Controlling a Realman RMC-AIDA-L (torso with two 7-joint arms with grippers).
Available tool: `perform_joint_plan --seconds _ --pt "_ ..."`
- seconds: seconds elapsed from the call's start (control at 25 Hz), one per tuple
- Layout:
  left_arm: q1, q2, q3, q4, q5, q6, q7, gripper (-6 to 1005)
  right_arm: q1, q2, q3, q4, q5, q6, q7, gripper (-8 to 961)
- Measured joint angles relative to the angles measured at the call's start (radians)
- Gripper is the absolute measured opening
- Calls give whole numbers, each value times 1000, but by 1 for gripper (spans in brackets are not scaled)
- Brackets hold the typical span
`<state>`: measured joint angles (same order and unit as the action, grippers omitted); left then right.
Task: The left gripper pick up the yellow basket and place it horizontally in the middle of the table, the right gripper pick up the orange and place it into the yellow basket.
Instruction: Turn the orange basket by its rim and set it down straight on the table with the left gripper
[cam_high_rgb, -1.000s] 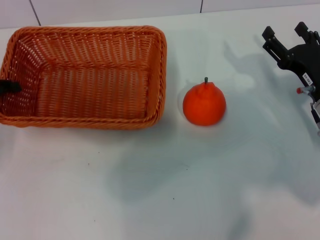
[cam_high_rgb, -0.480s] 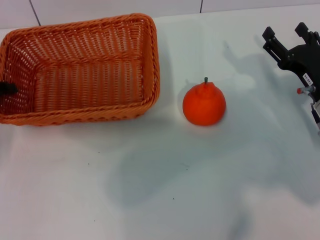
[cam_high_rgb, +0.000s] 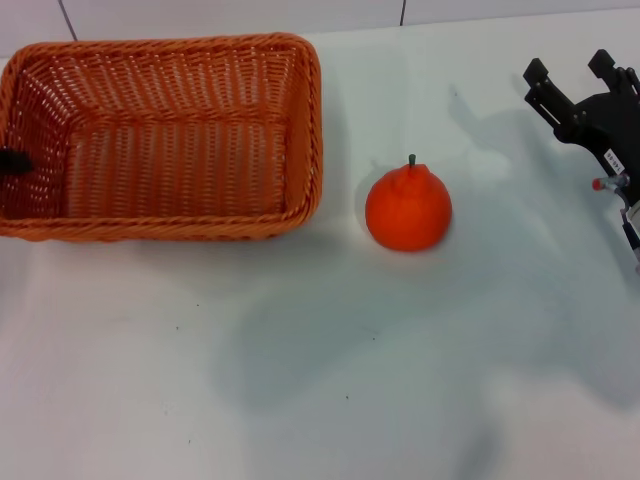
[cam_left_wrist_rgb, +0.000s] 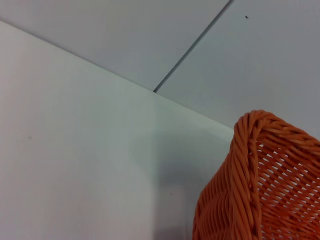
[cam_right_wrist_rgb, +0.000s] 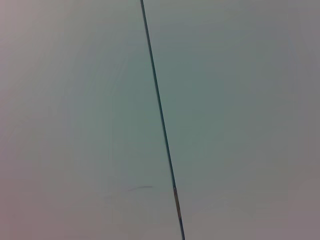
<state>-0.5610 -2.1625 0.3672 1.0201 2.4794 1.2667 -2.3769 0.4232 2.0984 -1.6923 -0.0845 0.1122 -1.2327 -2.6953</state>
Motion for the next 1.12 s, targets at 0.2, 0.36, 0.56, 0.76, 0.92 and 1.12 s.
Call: perform_joint_plan --seconds 0.2,0.36,0.56,0.76,0.92,1.12 --pt "3 0 18 21 -2 -3 -17 192 -2 0 0 -1 0 1 0 924" --pt "10 -1 39 34 -2 -10 -30 199 -2 0 0 -1 0 1 0 922" --pt "12 -1 58 39 -4 -10 -34 207 -3 0 0 -1 0 1 0 920" --pt "18 0 98 60 -4 -7 -35 216 -4 0 -1 -1 0 1 0 918" --pt "20 -1 104 64 -16 -9 -37 222 -2 0 -2 -1 0 1 0 916" --pt "25 -1 100 71 -32 -16 -37 302 -1 0 -3 -1 0 1 0 914"
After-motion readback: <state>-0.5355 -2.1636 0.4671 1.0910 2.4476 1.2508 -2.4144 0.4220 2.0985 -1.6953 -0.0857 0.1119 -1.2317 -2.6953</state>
